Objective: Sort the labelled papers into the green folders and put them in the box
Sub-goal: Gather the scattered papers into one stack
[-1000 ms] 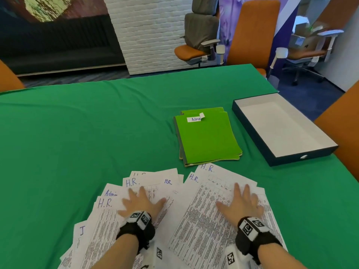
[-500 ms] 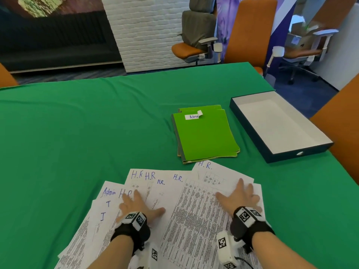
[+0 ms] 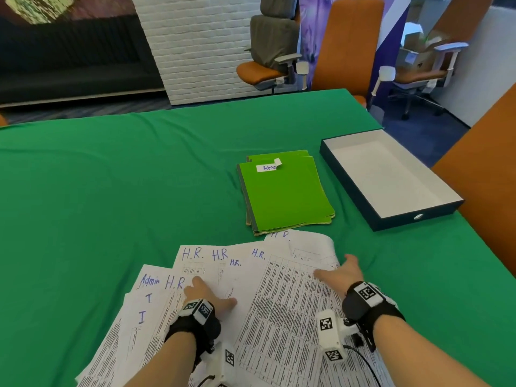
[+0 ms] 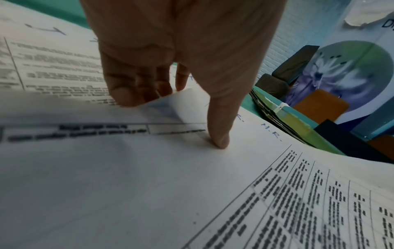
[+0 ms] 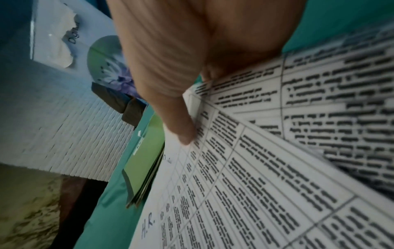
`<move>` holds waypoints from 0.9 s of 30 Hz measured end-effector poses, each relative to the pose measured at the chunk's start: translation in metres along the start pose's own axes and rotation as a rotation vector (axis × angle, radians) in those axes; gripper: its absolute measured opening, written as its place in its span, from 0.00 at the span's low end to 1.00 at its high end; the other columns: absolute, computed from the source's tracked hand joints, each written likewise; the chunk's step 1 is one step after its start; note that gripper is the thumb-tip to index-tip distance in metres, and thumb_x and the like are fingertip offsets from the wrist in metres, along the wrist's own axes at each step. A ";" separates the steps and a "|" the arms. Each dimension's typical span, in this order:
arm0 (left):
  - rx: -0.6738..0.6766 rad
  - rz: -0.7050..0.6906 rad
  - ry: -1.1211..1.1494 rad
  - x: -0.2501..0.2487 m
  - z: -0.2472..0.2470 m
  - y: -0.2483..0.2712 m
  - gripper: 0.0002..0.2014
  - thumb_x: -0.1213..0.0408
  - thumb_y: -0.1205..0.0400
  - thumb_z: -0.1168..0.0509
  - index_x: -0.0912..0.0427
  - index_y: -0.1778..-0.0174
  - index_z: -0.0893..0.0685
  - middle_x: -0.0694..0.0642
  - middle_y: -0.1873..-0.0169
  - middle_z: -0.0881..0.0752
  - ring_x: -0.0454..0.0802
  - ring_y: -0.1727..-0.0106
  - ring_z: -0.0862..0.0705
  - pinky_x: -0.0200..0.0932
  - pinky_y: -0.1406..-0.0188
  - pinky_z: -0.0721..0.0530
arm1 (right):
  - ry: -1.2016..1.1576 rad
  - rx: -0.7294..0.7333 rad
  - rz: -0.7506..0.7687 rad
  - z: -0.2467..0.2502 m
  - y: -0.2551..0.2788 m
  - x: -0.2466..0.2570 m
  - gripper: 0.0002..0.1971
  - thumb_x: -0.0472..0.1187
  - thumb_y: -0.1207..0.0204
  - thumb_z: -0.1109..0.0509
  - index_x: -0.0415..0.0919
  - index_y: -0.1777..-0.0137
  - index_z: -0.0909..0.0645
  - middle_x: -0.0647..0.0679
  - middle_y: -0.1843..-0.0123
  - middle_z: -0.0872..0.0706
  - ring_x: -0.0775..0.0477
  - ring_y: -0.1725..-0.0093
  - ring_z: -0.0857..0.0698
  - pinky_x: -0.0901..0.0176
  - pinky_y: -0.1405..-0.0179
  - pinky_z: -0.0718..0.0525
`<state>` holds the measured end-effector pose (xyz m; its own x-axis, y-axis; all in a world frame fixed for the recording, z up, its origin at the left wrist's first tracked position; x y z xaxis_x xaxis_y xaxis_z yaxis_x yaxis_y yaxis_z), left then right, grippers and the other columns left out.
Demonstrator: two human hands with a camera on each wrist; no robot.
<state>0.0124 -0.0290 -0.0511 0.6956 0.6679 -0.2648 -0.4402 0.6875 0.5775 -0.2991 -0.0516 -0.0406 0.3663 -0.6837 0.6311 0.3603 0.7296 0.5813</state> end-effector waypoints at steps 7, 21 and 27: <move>0.099 -0.129 0.027 -0.011 -0.007 0.003 0.43 0.52 0.35 0.22 0.62 0.28 0.35 0.59 0.34 0.23 0.58 0.36 0.22 0.48 0.43 0.21 | -0.002 0.230 0.139 0.004 0.005 -0.006 0.39 0.31 0.41 0.16 0.40 0.31 0.29 0.45 0.38 0.16 0.45 0.43 0.16 0.52 0.42 0.17; 0.182 -0.281 0.362 -0.030 0.002 0.006 0.24 0.57 0.31 0.22 0.64 0.43 0.17 0.61 0.46 0.13 0.60 0.44 0.16 0.51 0.42 0.18 | 0.220 0.412 0.683 0.031 0.077 0.082 0.21 0.33 0.34 0.23 0.52 0.44 0.22 0.55 0.50 0.13 0.59 0.54 0.12 0.64 0.56 0.13; 0.147 -0.296 0.893 -0.043 0.026 0.018 0.21 0.63 0.36 0.19 0.62 0.51 0.17 0.65 0.47 0.13 0.61 0.49 0.14 0.62 0.39 0.19 | -0.006 0.419 0.757 0.063 0.087 0.110 0.20 0.32 0.33 0.22 0.50 0.44 0.19 0.50 0.49 0.10 0.55 0.52 0.10 0.57 0.48 0.12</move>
<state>-0.0105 -0.0524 -0.0091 0.0501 0.4854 -0.8729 -0.1981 0.8614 0.4677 -0.2814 -0.0620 0.1116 0.3754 -0.0123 0.9268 -0.3249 0.9347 0.1440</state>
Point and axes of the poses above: each hand's wrist, its own y-axis away from the middle knuckle, its own z-axis out of the back of the hand, x = y × z, the point moved 3 cm from there along -y, towards the middle knuckle
